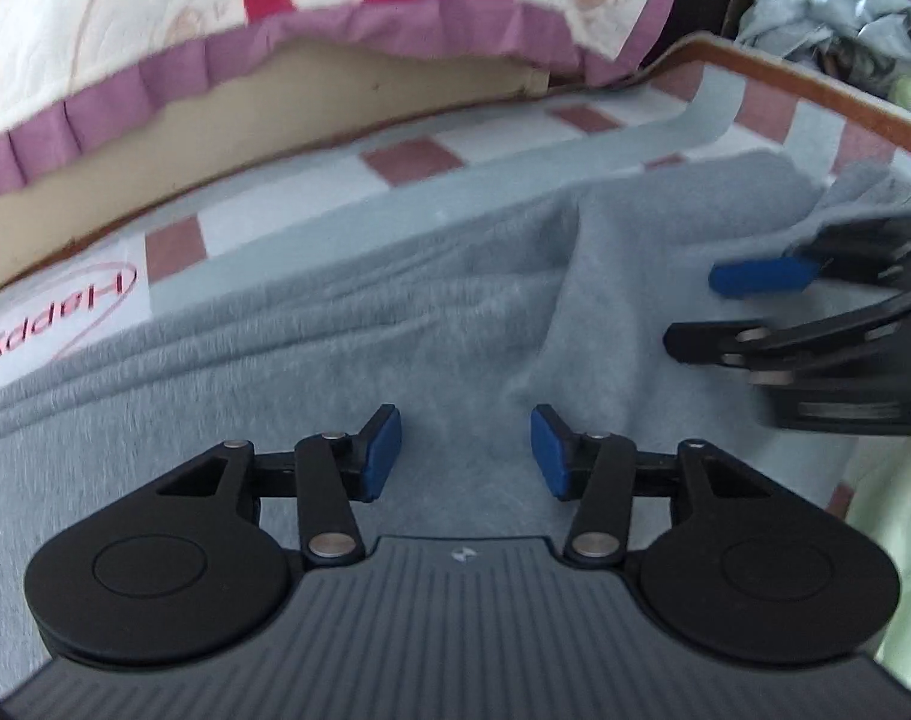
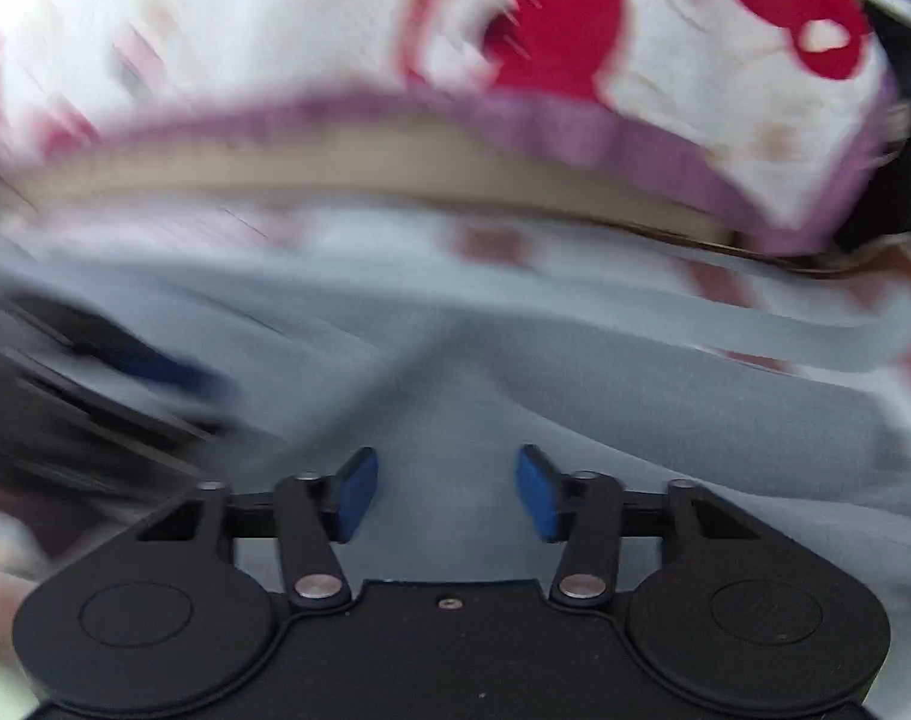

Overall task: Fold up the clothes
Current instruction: 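Grasp the grey sleeve with the right gripper and lift it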

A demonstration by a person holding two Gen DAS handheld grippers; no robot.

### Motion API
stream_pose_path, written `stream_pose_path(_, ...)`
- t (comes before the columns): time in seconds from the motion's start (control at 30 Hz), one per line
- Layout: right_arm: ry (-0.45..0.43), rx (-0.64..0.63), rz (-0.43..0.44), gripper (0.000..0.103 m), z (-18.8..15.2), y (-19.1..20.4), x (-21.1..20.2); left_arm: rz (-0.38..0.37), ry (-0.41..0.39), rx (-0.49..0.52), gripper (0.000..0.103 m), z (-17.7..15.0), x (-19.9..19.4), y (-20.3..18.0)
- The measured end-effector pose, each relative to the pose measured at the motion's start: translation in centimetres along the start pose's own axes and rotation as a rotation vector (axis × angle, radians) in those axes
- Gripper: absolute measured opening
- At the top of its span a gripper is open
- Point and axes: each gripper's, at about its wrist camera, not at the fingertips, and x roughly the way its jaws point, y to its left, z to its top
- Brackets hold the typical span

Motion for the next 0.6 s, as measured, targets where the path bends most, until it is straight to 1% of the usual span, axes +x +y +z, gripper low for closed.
stream_pose_path(0.03, -0.008, 0.011, -0.041, 0.056, -0.2, -0.6, 0.2, 0.013, -0.016, -0.005, 0.052, 0.0, -0.3, 0.4)
stream_pose_path(0.1, -0.003, 0.087, -0.124, 0.054, 0.1, -2.5, -0.2, 0.055, -0.034, -0.016, 0.055, 0.0, -0.7, 1.3)
stream_pose_path(0.13, -0.005, 0.121, -0.166, 0.052, 0.3, -3.5, -0.7, 0.086, -0.029, -0.018, 0.055, 0.1, -0.7, 1.9)
stream_pose_path(0.2, -0.020, 0.259, -0.184, 0.052, 0.0, -6.4, -2.8, 0.202, -0.007, -0.032, 0.055, 0.1, -0.9, 3.8)
stream_pose_path(0.23, -0.029, 0.335, -0.185, 0.056, -0.2, -7.9, -4.0, 0.245, 0.007, -0.055, 0.055, -0.2, -0.8, 5.2)
stream_pose_path(0.3, -0.050, 0.524, -0.134, 0.058, -1.9, -11.1, -6.4, 0.330, 0.033, -0.102, 0.055, -0.7, -0.7, 8.1)
stream_pose_path(0.33, -0.060, 0.617, -0.100, 0.059, -2.9, -12.6, -7.2, 0.373, 0.046, -0.126, 0.057, -0.9, -0.6, 9.6)
stream_pose_path(0.37, -0.061, 0.700, -0.070, 0.059, -4.2, -13.7, -7.7, 0.388, 0.050, -0.169, 0.064, -1.3, -0.8, 11.2)
stream_pose_path(0.4, -0.040, 0.750, -0.057, 0.059, -5.1, -14.2, -7.5, 0.379, 0.045, -0.229, 0.072, -1.7, -1.3, 12.9)
stream_pose_path(0.43, -0.010, 0.785, -0.053, 0.059, -5.7, -14.5, -6.9, 0.383, 0.043, -0.271, 0.072, -2.1, -1.8, 14.3)
stream_pose_path(0.53, 0.081, 0.887, -0.039, 0.059, -7.5, -15.3, -5.4, 0.428, 0.043, -0.339, 0.072, -2.8, -2.8, 17.0)
stream_pose_path(0.6, 0.082, 0.981, 0.009, 0.060, -8.4, -15.6, -4.4, 0.446, 0.043, -0.370, 0.072, -3.3, -3.2, 17.9)
